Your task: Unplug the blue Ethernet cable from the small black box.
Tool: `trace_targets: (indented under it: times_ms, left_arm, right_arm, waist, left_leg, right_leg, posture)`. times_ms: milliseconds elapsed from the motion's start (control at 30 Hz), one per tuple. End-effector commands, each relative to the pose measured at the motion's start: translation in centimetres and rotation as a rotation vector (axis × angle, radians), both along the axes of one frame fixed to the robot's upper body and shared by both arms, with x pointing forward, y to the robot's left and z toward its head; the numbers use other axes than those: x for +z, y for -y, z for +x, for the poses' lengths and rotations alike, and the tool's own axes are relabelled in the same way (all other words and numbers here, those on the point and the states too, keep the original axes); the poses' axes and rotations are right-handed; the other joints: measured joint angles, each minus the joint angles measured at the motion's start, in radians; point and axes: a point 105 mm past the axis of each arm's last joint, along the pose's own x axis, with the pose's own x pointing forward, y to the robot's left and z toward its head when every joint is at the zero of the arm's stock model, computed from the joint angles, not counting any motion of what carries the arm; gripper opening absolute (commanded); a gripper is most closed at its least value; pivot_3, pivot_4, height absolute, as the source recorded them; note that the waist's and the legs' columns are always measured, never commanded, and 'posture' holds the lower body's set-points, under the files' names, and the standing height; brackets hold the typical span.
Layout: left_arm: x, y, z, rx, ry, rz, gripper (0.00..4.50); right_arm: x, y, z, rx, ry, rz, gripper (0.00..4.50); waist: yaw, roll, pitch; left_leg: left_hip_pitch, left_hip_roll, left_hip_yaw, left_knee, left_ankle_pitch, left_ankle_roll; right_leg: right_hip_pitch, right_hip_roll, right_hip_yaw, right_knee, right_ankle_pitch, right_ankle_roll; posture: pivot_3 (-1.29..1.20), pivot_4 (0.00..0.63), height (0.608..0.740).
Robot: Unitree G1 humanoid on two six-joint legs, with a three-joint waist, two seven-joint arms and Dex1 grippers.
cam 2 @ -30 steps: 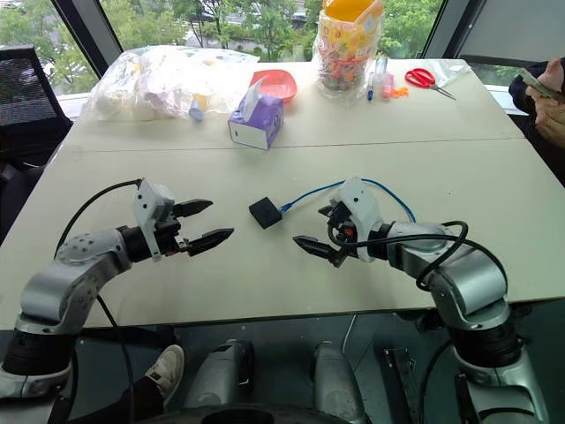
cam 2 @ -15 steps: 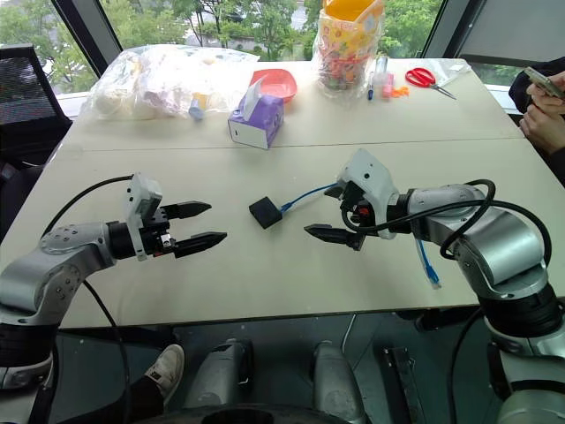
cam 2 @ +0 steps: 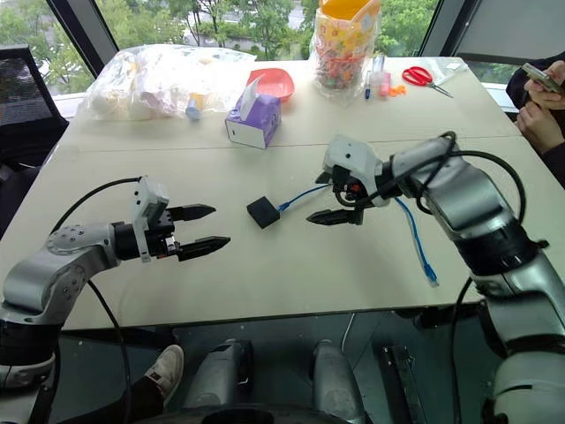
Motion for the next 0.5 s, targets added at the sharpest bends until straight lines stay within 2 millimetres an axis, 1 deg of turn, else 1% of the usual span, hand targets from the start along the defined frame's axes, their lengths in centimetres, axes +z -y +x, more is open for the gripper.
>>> trace_targets:
  times_ms: [33, 133, 233, 367, 500]
  left_arm:
    - [1.2, 0.2, -0.1, -0.004, 0.066, 0.005, 4.48]
    - [1.1, 0.1, -0.4, 0.005, 0.07, 0.014, 4.48]
    - [1.0, 0.0, -0.8, 0.021, 0.074, 0.023, 4.48]
    - [1.1, -0.3, -1.1, 0.044, 0.078, 0.027, 4.48]
    - [1.0, -0.7, -1.5, 0.067, 0.08, 0.036, 4.48]
  right_arm:
    - [0.0, -0.9, 2.6, 0.039, 0.008, -0.047, 4.5]
    - [-1.5, -1.8, 4.4, 0.061, -0.01, -0.131, 4.5]
    - [-2.5, -3.0, 5.5, 0.082, -0.012, -0.189, 4.5]
    - [-3.6, -3.7, 5.8, 0.116, -0.016, -0.256, 4.5]
    - [-4.5, -4.8, 5.6, 0.152, -0.037, -0.294, 4.5]
  waist:
    - [-0.004, 0.0, 0.0]
    - [-0.004, 0.0, 0.001]
    - [-0.003, 0.001, 0.001]
    - [0.0, 0.001, 0.002]
    - [-0.004, 0.002, 0.002]
  left_leg:
    - [0.0, 0.0, 0.0, 0.0, 0.0, 0.0]
    - [0.0, 0.0, 0.001, 0.001, 0.0, 0.0]
    - [0.0, 0.0, 0.001, 0.001, 0.0, 0.0]
    - [0.0, 0.0, 0.0, 0.0, 0.0, -0.001]
    - [0.001, 0.0, 0.0, 0.001, 0.001, -0.002]
  right_leg:
    - [0.0, 0.0, 0.0, 0.0, 0.0, 0.0]
    - [-0.001, 0.0, 0.001, 0.005, 0.0, 0.001]
    - [-0.003, 0.0, 0.001, 0.01, -0.001, 0.002]
    - [-0.004, 0.001, 0.0, 0.012, -0.001, 0.003]
    - [-0.003, 0.001, 0.001, 0.012, -0.001, 0.003]
  posture:
    - [0.0, 0.15, 0.735]
    - [0.0, 0.15, 0.735]
    - [0.0, 0.15, 0.735]
    - [0.0, 0.15, 0.735]
    - [0.0, 0.15, 0.735]
